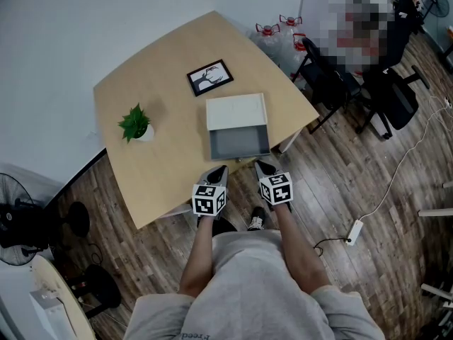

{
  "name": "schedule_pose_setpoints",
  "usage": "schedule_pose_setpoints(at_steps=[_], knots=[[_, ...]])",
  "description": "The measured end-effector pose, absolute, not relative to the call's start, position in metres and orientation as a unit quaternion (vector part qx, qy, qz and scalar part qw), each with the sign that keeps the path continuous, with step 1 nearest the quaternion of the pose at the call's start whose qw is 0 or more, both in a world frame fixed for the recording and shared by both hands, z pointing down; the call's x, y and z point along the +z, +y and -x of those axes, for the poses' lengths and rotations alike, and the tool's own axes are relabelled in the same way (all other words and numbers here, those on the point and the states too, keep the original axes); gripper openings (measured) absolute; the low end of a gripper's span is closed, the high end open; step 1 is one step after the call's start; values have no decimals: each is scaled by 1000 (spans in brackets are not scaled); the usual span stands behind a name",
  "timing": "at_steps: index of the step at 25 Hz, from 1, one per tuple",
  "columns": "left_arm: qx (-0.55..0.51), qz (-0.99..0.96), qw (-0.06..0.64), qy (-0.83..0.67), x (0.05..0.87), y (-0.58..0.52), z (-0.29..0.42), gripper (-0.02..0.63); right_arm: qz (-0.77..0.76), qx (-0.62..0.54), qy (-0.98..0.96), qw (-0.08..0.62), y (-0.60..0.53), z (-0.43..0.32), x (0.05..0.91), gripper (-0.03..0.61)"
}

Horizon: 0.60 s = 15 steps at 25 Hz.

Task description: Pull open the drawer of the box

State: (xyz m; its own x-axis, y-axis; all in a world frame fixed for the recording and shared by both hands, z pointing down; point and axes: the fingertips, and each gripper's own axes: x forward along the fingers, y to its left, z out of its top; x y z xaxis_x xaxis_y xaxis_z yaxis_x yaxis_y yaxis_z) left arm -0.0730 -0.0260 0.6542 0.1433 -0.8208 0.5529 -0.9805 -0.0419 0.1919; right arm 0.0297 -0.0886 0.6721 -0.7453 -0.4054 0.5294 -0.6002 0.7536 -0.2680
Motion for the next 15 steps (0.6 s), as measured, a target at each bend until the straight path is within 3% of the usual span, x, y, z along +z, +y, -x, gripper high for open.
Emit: schedule_pose_setpoints(at_steps=[15], knots=[[157, -705, 269, -637, 657, -25, 72, 54, -280, 217, -907, 230, -89, -33, 677, 2]])
